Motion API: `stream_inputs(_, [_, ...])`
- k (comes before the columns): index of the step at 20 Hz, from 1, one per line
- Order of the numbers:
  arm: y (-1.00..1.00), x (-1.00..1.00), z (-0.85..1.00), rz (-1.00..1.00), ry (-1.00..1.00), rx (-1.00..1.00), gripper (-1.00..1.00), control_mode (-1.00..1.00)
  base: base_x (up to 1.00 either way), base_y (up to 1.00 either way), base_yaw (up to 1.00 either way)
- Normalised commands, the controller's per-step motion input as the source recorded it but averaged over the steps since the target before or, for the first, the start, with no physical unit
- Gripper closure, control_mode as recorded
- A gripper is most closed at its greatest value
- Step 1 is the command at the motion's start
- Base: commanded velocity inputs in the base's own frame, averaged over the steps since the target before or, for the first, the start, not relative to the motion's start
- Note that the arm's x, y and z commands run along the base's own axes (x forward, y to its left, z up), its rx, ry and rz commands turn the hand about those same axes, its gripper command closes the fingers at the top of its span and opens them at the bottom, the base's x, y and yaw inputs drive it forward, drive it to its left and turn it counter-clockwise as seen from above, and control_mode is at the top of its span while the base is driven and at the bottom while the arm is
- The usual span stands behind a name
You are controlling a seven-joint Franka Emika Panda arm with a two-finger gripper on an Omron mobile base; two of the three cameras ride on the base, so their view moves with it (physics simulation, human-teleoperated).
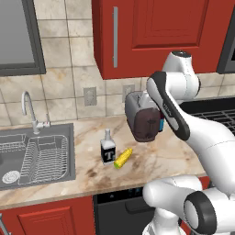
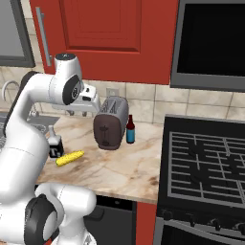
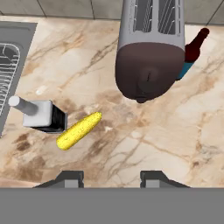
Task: Place the liquor and beer on the top shelf of the fridge to keep them out of children's reach, and place the corn on lower shelves for easy access.
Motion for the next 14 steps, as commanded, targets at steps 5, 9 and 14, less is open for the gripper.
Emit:
stream_inputs(5, [0.02, -0.19, -0.13, 0.0, 0.0, 0.0, -1.0, -1.0, 0.0, 0.0, 0.0])
stream_inputs(9, [0.06, -0.31, -0.38, 0.0, 0.0, 0.0, -1.0, -1.0, 0.0, 0.0, 0.0])
stream_inputs(14, [0.09, -0.3, -0.4, 0.0, 0.0, 0.0, -1.0, -1.0, 0.0, 0.0, 0.0])
